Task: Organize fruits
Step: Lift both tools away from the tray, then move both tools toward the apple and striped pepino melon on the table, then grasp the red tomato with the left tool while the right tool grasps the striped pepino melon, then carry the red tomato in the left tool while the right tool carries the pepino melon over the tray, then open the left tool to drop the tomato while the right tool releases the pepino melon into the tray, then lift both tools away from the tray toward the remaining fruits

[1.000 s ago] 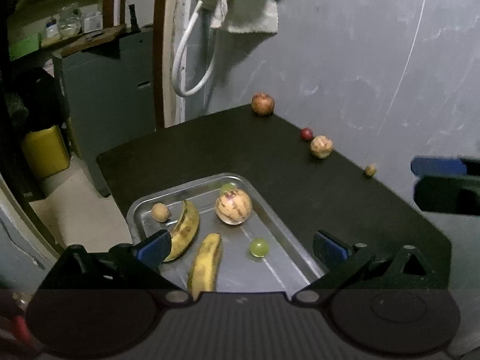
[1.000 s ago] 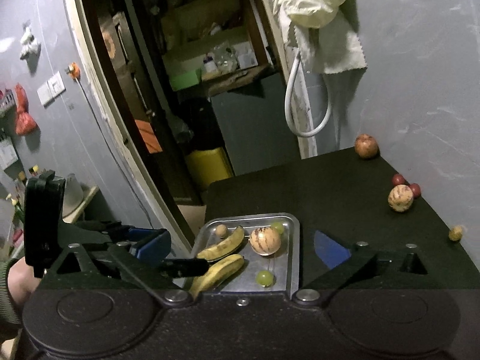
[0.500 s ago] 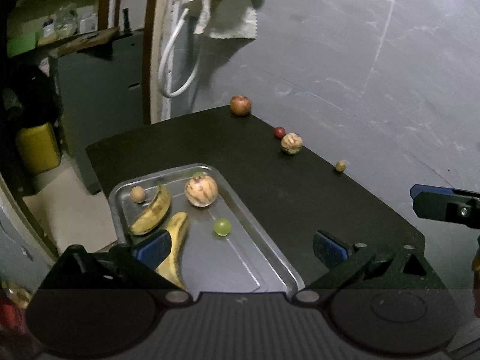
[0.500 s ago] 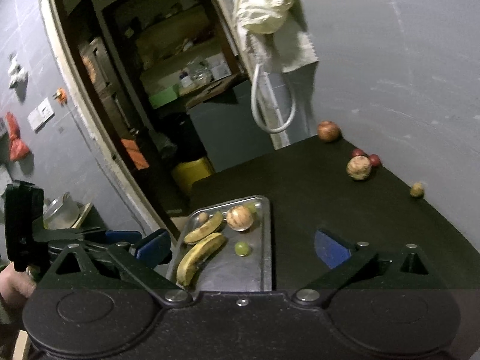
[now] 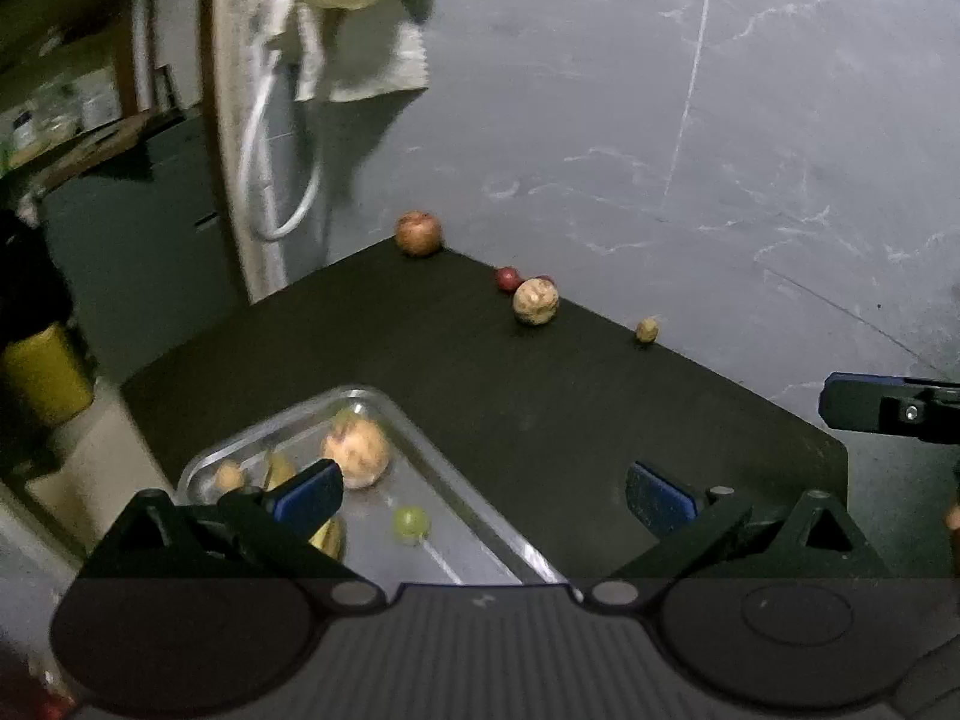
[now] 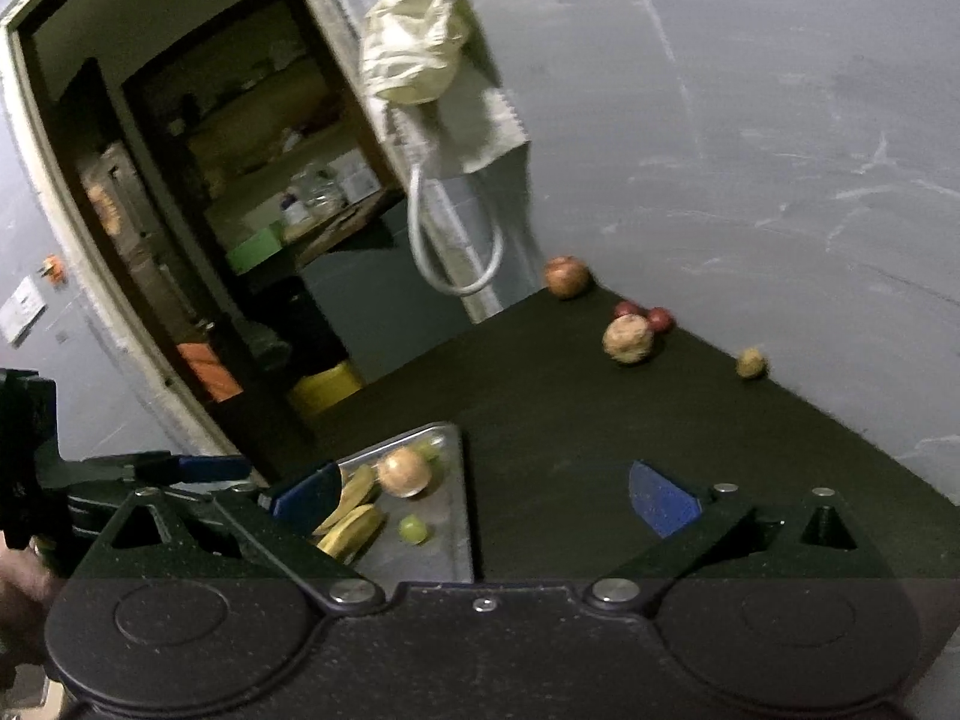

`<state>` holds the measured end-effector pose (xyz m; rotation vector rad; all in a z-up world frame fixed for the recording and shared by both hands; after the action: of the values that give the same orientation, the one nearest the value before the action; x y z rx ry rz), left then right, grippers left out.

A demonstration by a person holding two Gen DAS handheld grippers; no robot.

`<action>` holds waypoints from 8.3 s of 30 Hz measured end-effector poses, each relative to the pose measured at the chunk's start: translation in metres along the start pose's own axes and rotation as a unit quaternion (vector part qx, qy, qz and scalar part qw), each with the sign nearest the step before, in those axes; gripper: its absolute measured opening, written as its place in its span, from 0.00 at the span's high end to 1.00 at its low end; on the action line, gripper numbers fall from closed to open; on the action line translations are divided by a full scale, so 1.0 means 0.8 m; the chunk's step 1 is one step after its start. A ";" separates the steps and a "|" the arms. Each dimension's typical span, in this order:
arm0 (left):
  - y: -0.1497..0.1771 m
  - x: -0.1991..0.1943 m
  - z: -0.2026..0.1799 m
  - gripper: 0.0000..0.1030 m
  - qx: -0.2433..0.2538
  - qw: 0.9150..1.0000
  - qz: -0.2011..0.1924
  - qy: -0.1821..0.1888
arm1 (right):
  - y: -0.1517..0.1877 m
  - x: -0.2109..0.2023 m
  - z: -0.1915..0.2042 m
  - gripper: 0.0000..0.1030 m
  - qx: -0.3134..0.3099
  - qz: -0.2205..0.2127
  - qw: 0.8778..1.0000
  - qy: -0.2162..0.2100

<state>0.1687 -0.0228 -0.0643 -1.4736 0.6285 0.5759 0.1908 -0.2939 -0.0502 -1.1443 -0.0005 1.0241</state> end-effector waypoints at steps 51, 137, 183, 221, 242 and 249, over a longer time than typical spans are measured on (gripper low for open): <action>-0.207 0.464 0.033 0.01 0.320 0.889 0.021 0.328 | -0.088 0.407 -0.152 0.41 -0.074 0.073 0.970 0.220; -0.020 -0.018 0.069 0.68 0.014 0.998 -0.036 -0.040 | -0.060 0.044 0.151 0.48 -0.227 0.005 0.970 -0.086; 0.075 0.144 0.075 0.68 0.060 0.992 0.106 0.029 | 0.115 0.191 0.108 0.48 -0.301 0.220 0.926 -0.064; 0.061 0.129 0.077 0.34 0.035 0.995 0.082 0.042 | 0.103 0.209 0.097 0.36 -0.294 0.210 0.930 -0.066; 0.040 0.027 0.072 0.04 -0.059 0.998 0.023 -0.001 | 0.050 0.070 0.047 0.14 -0.190 0.097 0.976 -0.049; 0.013 0.016 0.042 0.04 -0.018 1.000 0.006 0.000 | 0.037 0.050 0.035 0.06 -0.162 0.063 0.984 -0.026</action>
<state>0.1717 0.0104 -0.0806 -1.5049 0.6288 0.5994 0.1802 -0.2455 -0.0783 -1.4262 -0.1435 1.1963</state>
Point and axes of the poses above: each gripper's, at about its wrist camera, not at the fingertips, and x roughly the way its jaws point, z to its left, y to its underside, the point moved 4 cm from there along x, roughly the way its jaws point, and after that the axes turned 5 degrees about -y, right-handed, at the moved point
